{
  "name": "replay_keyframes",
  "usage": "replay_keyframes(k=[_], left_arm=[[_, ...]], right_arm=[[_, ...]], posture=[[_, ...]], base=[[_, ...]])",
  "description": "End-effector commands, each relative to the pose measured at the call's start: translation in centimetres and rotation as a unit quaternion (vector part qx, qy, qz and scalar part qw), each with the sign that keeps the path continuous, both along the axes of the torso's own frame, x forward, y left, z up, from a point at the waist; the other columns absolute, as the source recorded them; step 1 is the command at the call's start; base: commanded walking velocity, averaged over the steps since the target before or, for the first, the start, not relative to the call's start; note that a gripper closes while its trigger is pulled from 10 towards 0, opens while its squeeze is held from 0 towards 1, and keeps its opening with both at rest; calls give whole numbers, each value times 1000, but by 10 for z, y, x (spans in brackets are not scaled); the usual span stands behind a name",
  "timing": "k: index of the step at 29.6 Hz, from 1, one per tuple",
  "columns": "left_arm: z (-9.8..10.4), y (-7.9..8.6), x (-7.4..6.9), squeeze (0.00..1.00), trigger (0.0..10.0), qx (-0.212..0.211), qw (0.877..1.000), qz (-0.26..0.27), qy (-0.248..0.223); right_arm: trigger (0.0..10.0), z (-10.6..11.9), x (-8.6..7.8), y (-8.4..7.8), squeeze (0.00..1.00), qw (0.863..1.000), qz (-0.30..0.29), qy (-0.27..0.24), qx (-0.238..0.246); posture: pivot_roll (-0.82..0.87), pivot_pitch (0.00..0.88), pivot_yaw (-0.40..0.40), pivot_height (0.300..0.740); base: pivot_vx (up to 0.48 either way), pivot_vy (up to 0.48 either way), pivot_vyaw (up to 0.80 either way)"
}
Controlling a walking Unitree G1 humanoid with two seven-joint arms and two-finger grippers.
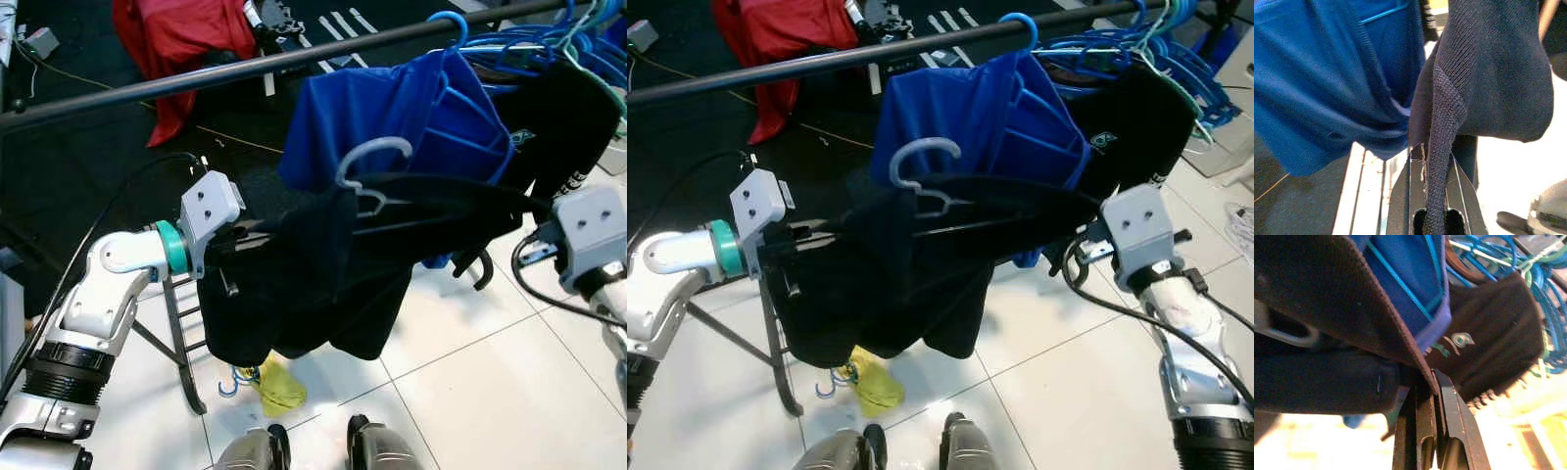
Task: Hang hanger
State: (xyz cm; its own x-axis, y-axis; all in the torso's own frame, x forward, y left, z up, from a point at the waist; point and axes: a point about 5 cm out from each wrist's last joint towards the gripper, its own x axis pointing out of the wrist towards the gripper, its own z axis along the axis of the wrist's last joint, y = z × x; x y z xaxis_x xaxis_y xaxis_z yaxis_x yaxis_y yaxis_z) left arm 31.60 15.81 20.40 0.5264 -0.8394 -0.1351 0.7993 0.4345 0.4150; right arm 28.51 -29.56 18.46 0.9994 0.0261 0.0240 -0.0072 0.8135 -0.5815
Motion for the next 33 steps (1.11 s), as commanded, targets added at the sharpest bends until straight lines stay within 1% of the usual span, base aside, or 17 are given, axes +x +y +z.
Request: replay_keyframes(k=[1,2,5,8,10,13,19,20,21,23,24,28,29,30,31,32,33], left_arm=[[5,24,-2,0,10000,1,1000,30,-6],[1,25,-5,0,10000,20,1000,17,-2],[1,25,-5,0,10000,20,1000,17,-2],[-12,25,-17,0,10000,94,995,-38,0],[-14,24,-19,0,10000,101,994,-47,2],[-12,22,-19,0,10000,88,995,-49,8],[-1,18,-17,0,10000,25,998,-44,23],[3,15,-17,0,10000,2,999,-45,27],[3,15,-17,0,10000,2,999,-45,27],[8,8,-17,0,10000,-29,998,-51,33],[8,8,-17,0,10000,-29,998,-51,33],[7,0,-20,0,10000,-52,996,-64,41],[7,0,-20,0,10000,-52,996,-64,41],[7,0,-21,0,10000,-53,996,-65,41],[7,0,-21,0,10000,-53,996,-65,41],[8,-2,-21,0,10000,-63,995,-65,41],[8,-2,-21,0,10000,-63,995,-65,41]], right_arm=[[0,-4,-13,-43,0,994,-112,13,-12],[0,-3,-14,-49,0,991,-131,16,-30],[0,-3,-14,-49,0,991,-131,16,-30],[0,11,-18,-74,0,980,-191,5,-55],[0,13,-18,-77,0,979,-196,5,-56],[0,13,-18,-77,0,980,-192,9,-58],[0,2,-15,-71,0,982,-179,29,-54],[0,-7,-12,-63,0,984,-163,42,-50],[0,-7,-12,-63,0,984,-163,42,-50],[0,-25,-2,-37,0,990,-122,57,-34],[0,-25,-2,-37,0,990,-122,57,-34],[0,-33,16,5,0,997,-60,49,-6],[0,-33,16,5,0,997,-60,49,-6],[5961,-33,18,11,0,998,-50,47,-4],[5961,-33,18,11,0,998,-50,47,-4],[10000,-26,21,23,0,999,-19,24,21],[10000,-26,21,23,0,999,-19,24,21]], posture=[[-136,98,90,740],[-134,97,91,740],[-134,97,91,740],[-135,96,88,740],[-134,94,87,740],[-134,94,87,740],[-134,91,85,740],[-133,90,86,740],[-133,90,86,740],[-129,86,87,740],[-129,86,87,740],[-125,81,91,740],[-125,81,91,740],[-125,81,91,740],[-125,81,91,740],[-125,81,89,740],[-125,81,89,740]], base=[[0,0,0],[0,0,0],[0,0,0],[0,0,0],[0,0,0],[0,0,0],[0,0,0],[0,0,0],[0,0,0],[0,0,0],[0,0,0],[0,0,0],[0,0,0],[0,0,0],[0,0,0],[0,0,0],[0,0,0]])
